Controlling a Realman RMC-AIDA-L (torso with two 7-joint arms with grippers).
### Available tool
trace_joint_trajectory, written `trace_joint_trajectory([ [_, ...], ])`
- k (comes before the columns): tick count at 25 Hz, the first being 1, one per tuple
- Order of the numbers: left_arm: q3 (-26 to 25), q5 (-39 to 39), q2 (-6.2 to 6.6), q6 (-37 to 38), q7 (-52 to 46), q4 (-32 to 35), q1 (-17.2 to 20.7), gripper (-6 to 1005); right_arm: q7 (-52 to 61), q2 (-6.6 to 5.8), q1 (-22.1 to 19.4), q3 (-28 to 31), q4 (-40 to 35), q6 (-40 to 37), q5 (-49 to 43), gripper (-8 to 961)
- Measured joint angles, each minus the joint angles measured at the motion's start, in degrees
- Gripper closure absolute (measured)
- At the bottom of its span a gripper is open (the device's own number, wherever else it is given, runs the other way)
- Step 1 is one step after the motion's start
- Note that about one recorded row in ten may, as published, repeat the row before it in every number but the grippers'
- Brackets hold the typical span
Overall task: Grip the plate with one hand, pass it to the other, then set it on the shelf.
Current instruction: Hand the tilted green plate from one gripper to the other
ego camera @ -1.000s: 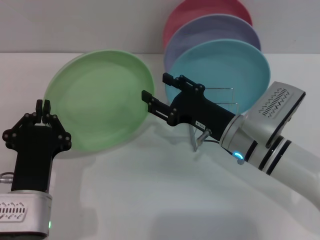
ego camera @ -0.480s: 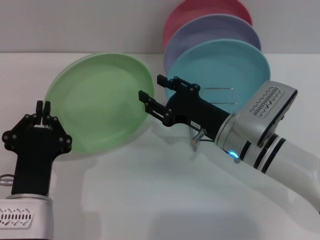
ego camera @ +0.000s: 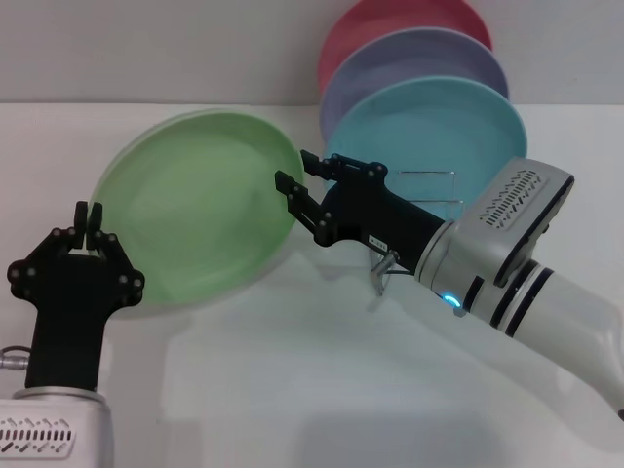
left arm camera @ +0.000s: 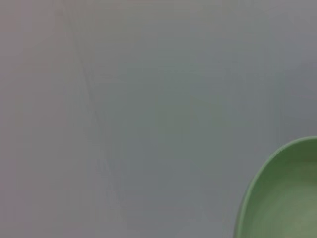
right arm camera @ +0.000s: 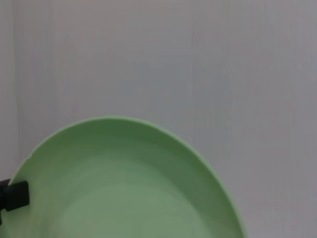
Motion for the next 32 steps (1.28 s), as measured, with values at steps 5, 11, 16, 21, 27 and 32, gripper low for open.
trace_joint_trajectory([
  [5,0.0,0.1,0.02,0.0,0.7,-0.1,0.3,964,0.0,0.0,-0.1,0.1,0.0,0.0,0.1,595],
  [11,0.0,0.1,0.01,0.0,0.7,-0.1,0.3,964,0.0,0.0,-0.2,0.1,0.0,0.1,0.3,599],
  [16,0.0,0.2,0.01,0.0,0.7,-0.1,0.3,964,0.0,0.0,-0.3,0.1,0.0,0.1,0.2,689],
  [21,0.4,0.2,0.02,0.0,0.7,-0.1,0.3,965,0.0,0.0,-0.4,0.1,0.0,0.1,0.3,743],
  [27,0.8,0.3,0.01,0.0,0.7,0.0,0.3,965,0.0,-0.01,-0.4,0.2,0.0,0.1,0.4,742],
  [32,1.0,0.3,0.01,0.0,0.7,0.1,0.3,965,0.0,-0.01,-0.4,0.2,0.0,0.2,0.4,783],
])
